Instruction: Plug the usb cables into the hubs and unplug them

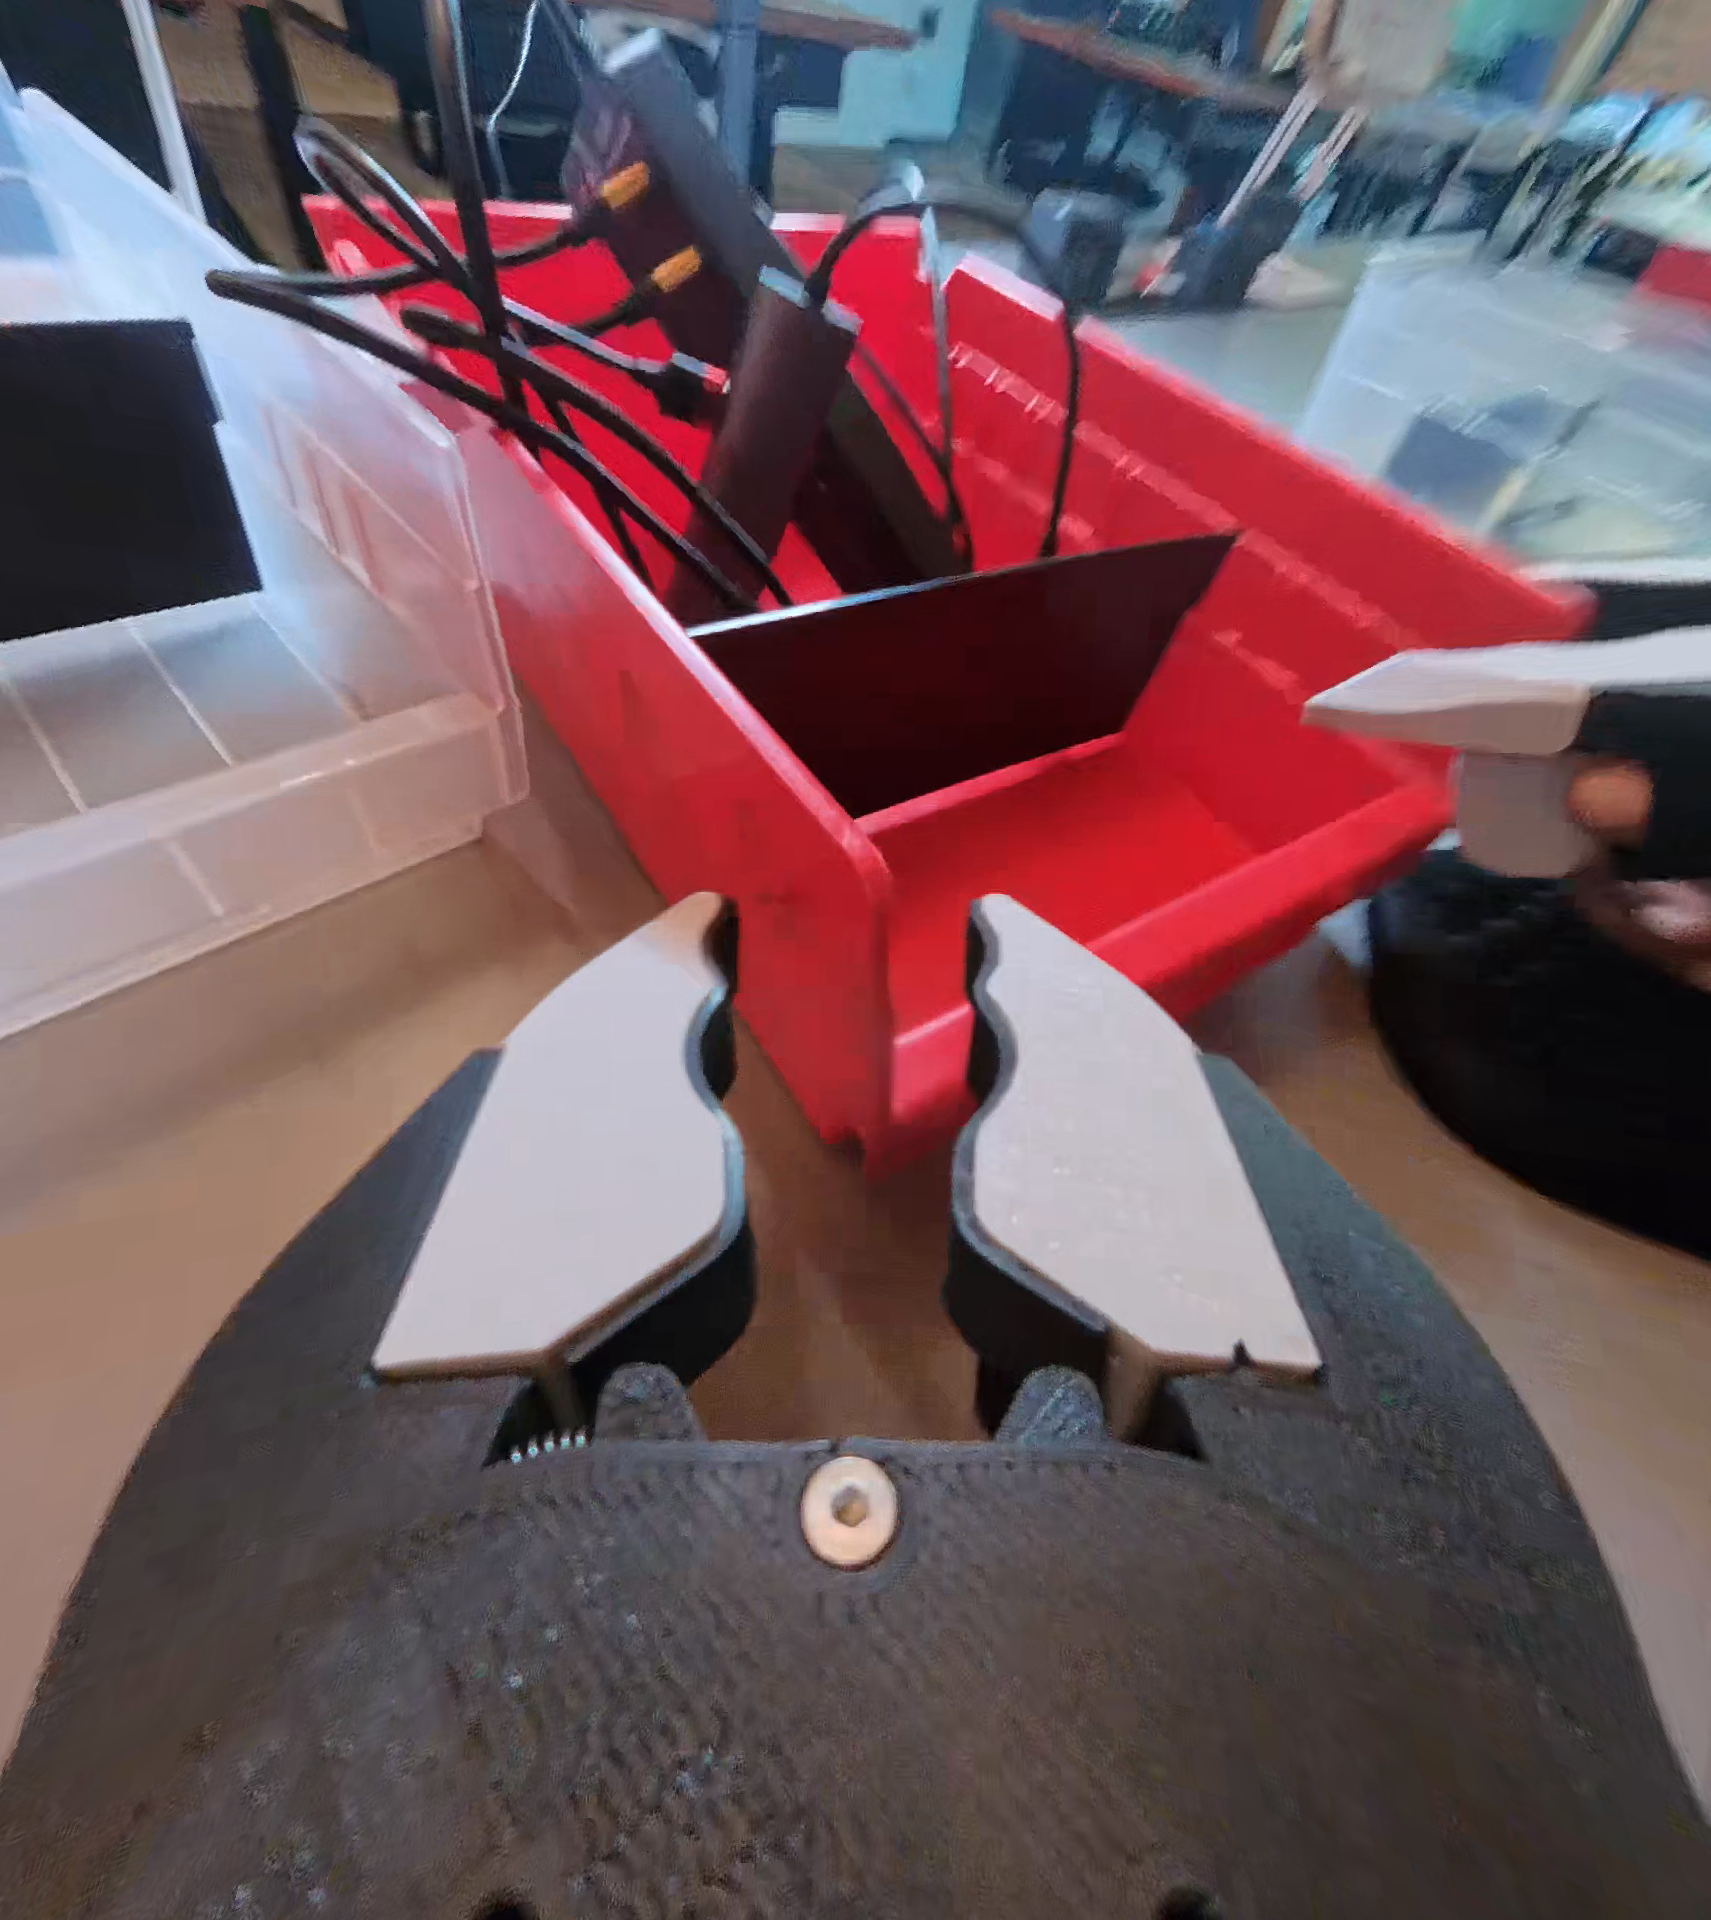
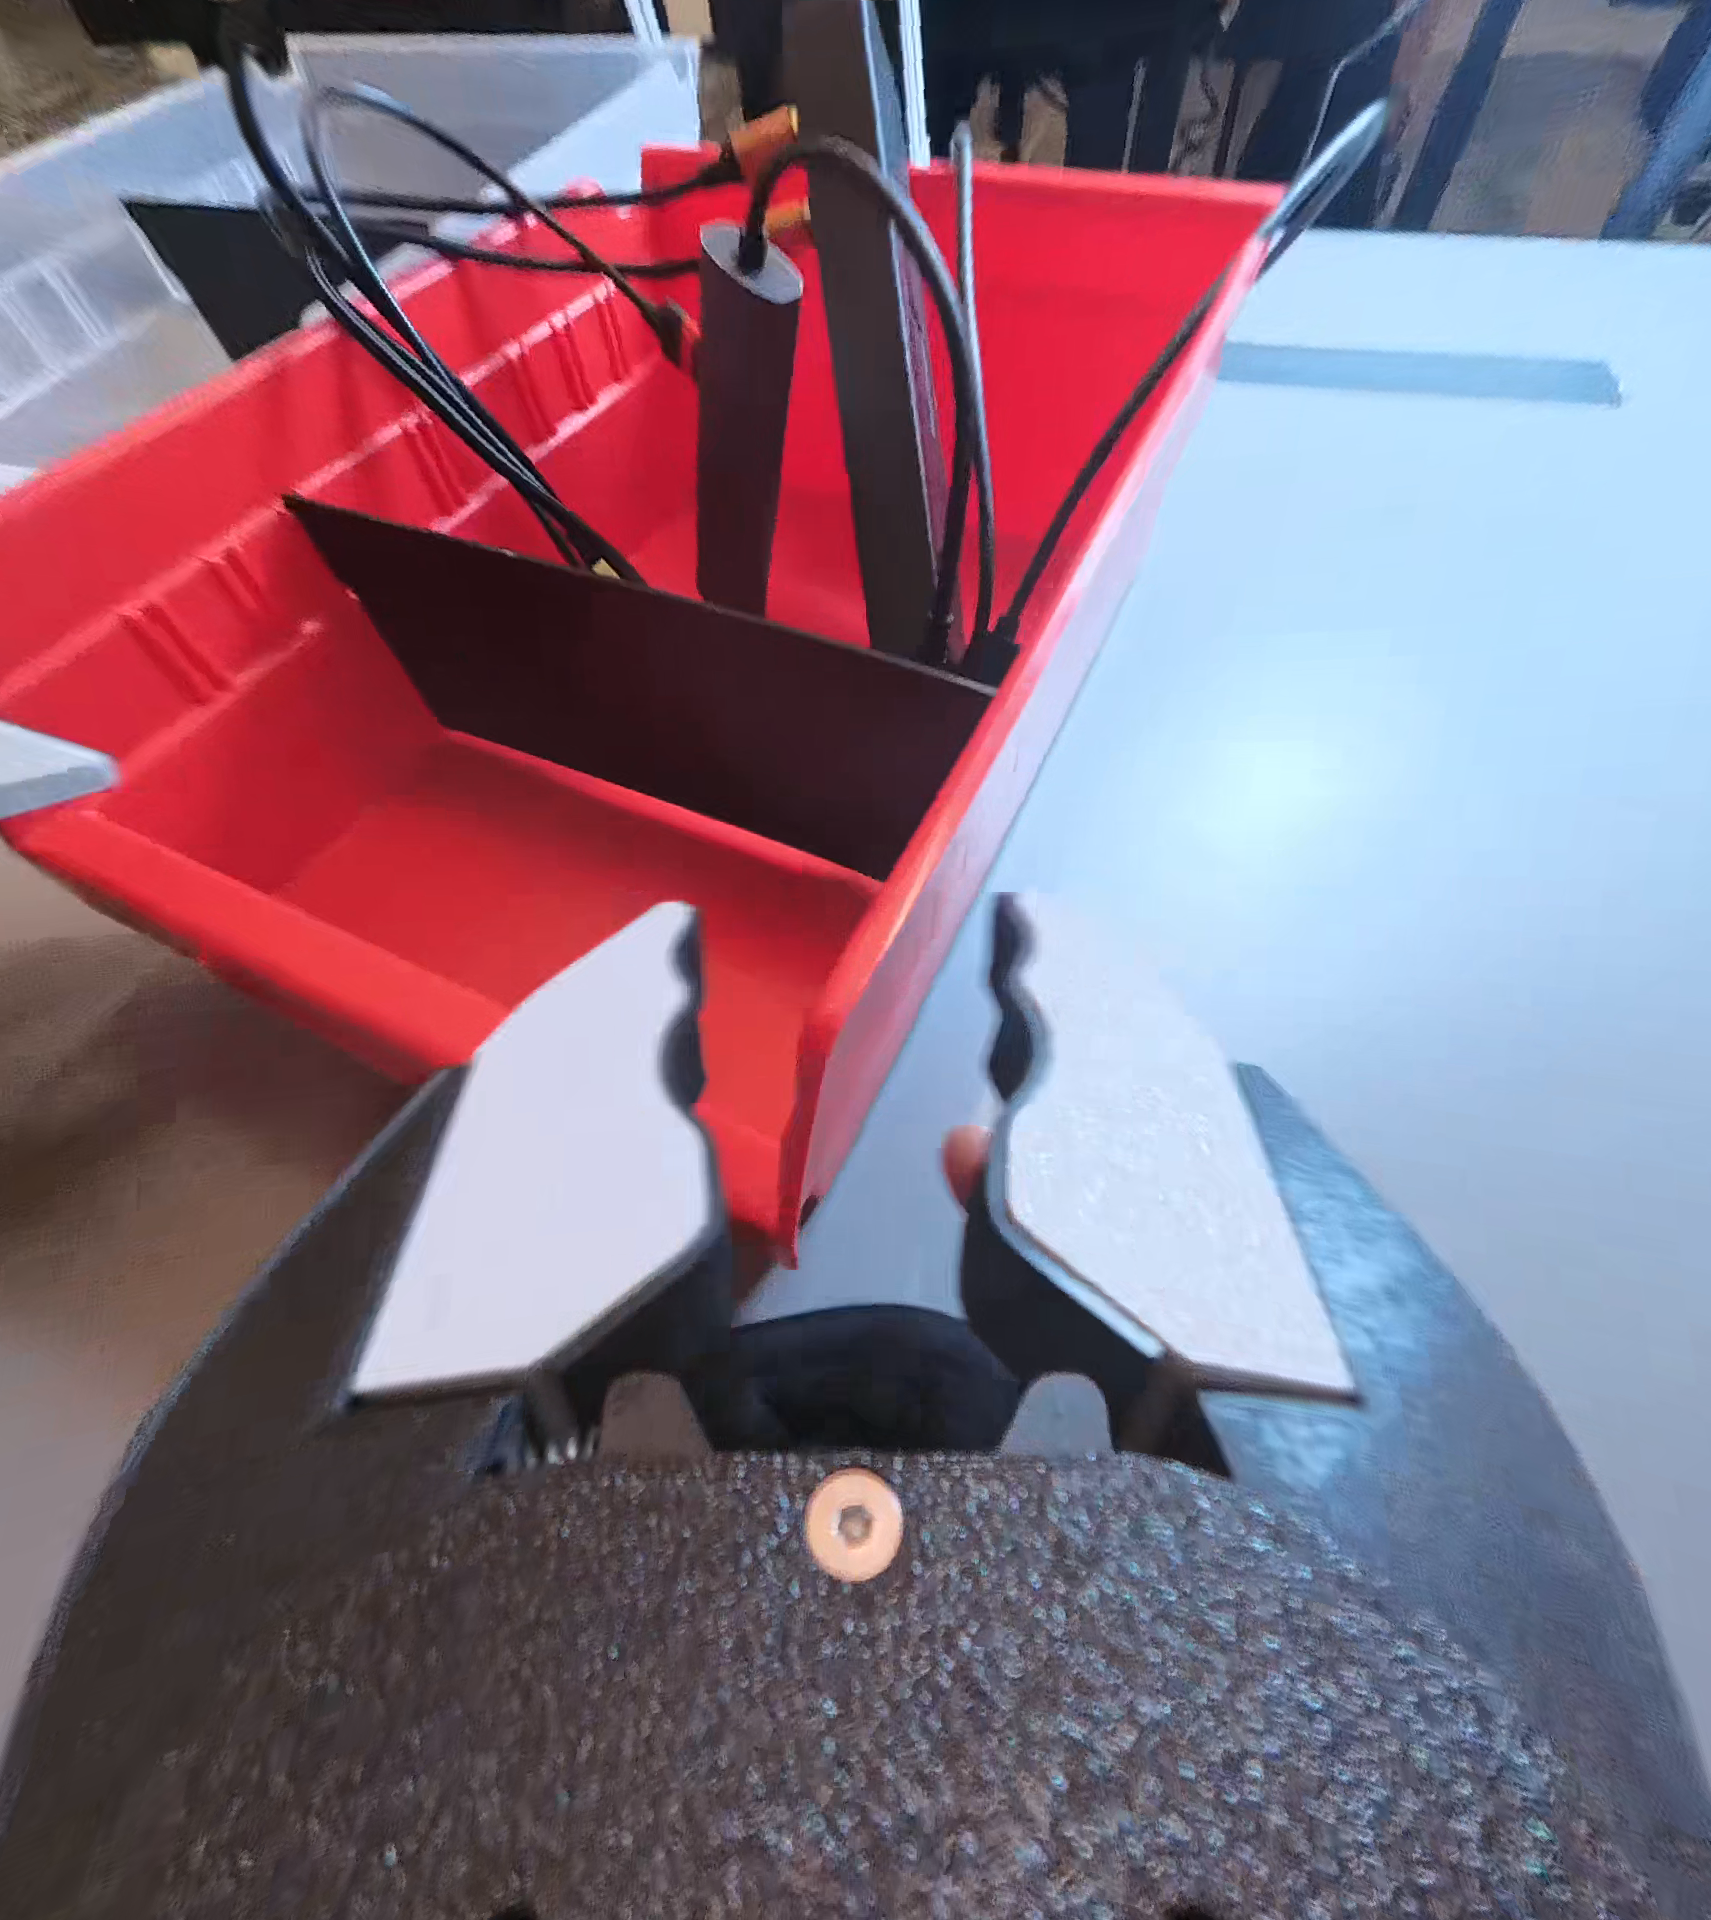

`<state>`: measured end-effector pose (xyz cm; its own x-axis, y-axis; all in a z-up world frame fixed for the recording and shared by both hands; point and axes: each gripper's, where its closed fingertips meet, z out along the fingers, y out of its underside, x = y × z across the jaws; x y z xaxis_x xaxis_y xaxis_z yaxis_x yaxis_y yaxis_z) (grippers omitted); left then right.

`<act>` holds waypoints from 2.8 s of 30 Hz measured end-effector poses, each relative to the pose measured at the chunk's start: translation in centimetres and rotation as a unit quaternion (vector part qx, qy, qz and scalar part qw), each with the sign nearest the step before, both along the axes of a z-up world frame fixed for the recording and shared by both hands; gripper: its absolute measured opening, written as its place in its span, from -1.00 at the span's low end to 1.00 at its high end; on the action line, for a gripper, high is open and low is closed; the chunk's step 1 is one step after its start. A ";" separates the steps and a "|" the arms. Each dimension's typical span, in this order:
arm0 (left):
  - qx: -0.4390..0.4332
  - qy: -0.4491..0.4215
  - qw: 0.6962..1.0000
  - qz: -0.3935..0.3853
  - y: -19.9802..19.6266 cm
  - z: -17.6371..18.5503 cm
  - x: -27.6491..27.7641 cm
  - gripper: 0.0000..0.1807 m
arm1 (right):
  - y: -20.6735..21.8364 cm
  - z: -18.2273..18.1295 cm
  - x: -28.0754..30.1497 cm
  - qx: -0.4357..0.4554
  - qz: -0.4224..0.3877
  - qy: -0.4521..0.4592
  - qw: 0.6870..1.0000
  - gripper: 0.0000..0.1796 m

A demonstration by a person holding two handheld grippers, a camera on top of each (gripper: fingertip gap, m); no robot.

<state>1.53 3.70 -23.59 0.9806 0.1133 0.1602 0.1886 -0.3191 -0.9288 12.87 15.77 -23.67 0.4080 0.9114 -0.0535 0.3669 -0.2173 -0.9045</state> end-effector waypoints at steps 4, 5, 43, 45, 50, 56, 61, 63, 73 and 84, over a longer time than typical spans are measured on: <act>-0.028 0.088 0.995 0.044 1.1 -0.5 -1.6 -0.80 | 0.5 0.4 0.2 0.035 -0.032 0.008 0.999 -0.80; -0.025 0.094 0.994 0.047 1.1 -0.3 -1.5 -0.80 | 0.4 0.7 0.4 0.055 -0.037 0.008 0.998 -0.81; -0.034 0.155 0.905 0.394 -33.5 5.0 -24.4 -0.96 | -29.6 2.6 -27.4 0.045 0.326 0.091 0.940 -0.69; -0.056 0.160 0.904 0.392 -32.1 2.8 -24.8 -0.95 | -28.1 1.3 -27.7 0.049 0.310 0.088 0.945 -0.70; -0.058 0.115 0.942 0.308 -28.6 1.3 -23.8 -0.76 | -24.7 1.7 -26.6 0.072 0.312 0.064 0.945 -0.61; -0.044 0.201 0.960 0.191 -26.8 7.0 -20.5 -0.58 | -19.3 4.0 -25.0 0.143 0.387 -0.020 0.911 -0.26; -0.199 0.196 0.960 -0.032 -21.7 3.1 -15.5 -0.46 | -13.9 -0.5 -26.5 0.216 0.469 -0.204 0.832 -0.21; -0.274 0.224 0.933 -0.067 -20.6 0.4 -15.7 -0.48 | -12.7 -2.7 -26.5 0.239 0.487 -0.276 0.794 -0.24; -0.365 0.272 0.882 -0.124 -19.2 -6.1 -17.0 -0.62 | -8.3 -4.1 -16.9 0.266 0.422 -0.295 0.815 -0.60; -0.324 0.288 0.896 -0.098 -19.0 -5.9 -17.0 -0.59 | -1.5 -3.0 -2.0 0.301 0.257 -0.273 0.877 -0.59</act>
<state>-15.44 -15.32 -29.46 0.8905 -0.1843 -0.4160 -0.3816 -0.8004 -0.4623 10.89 14.27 -26.66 -0.2490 0.7786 0.5759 0.6902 0.5599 -0.4585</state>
